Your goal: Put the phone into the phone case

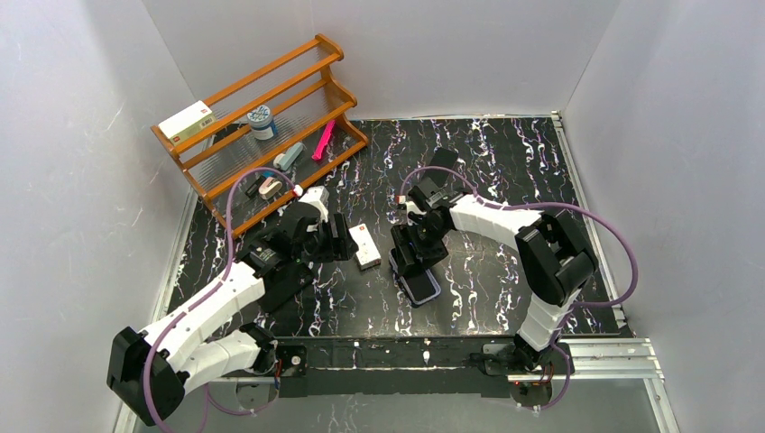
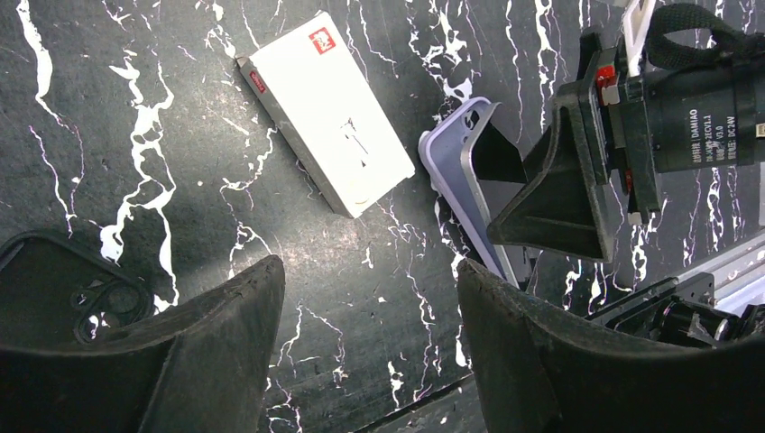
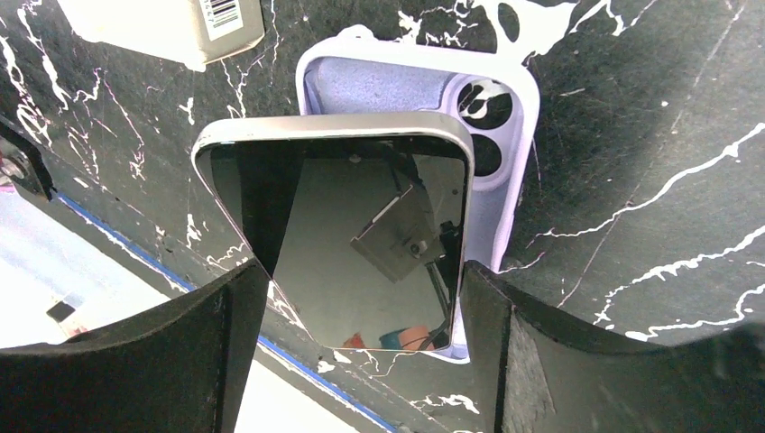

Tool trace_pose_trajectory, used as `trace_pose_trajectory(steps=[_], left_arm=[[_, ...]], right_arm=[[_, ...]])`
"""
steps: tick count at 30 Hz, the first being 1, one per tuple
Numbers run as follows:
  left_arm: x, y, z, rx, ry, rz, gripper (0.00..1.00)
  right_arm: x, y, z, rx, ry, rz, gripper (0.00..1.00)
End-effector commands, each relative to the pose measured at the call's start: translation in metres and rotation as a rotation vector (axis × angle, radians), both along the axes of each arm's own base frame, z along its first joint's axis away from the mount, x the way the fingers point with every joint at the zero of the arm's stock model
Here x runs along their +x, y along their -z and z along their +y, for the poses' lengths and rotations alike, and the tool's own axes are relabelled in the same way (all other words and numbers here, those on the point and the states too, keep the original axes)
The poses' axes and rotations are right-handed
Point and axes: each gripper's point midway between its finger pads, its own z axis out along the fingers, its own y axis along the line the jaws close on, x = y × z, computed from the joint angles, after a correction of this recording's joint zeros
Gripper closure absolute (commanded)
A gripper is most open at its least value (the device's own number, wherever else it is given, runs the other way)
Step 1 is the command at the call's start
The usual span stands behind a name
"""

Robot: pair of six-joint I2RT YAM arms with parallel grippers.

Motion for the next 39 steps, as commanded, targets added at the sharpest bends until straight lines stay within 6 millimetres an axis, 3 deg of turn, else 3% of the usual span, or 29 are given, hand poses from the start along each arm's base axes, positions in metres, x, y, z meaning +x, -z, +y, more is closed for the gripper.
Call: trace_pose_trajectory(steps=[1,9,13,23,31,39], left_arm=[[0.002,-0.014,-0.004,-0.022,-0.001,-0.013,0.32],[-0.005,-0.010,-0.022,-0.062,0.042,0.041,0.36],[-0.009,-0.006,-0.032,-0.074,0.055,0.052,0.38],[-0.030,0.016,-0.075,-0.134,0.098,0.110,0.45],[-0.034,0.029,-0.099,-0.118,0.108,0.123,0.49],[-0.035,0.052,-0.107,-0.080,0.094,0.156,0.55]], right_arm=[[0.002,-0.023,0.002,0.039,0.009,-0.039,0.16],[0.001,-0.038,0.002,0.059,0.034,-0.058,0.09],[0.006,-0.039,-0.003,0.049,0.053,-0.089,0.12],[0.021,-0.022,-0.028,0.082,0.182,-0.080,0.34],[0.012,-0.004,-0.034,0.112,0.217,-0.039,0.42],[-0.004,0.007,-0.037,0.133,0.238,-0.003,0.52]])
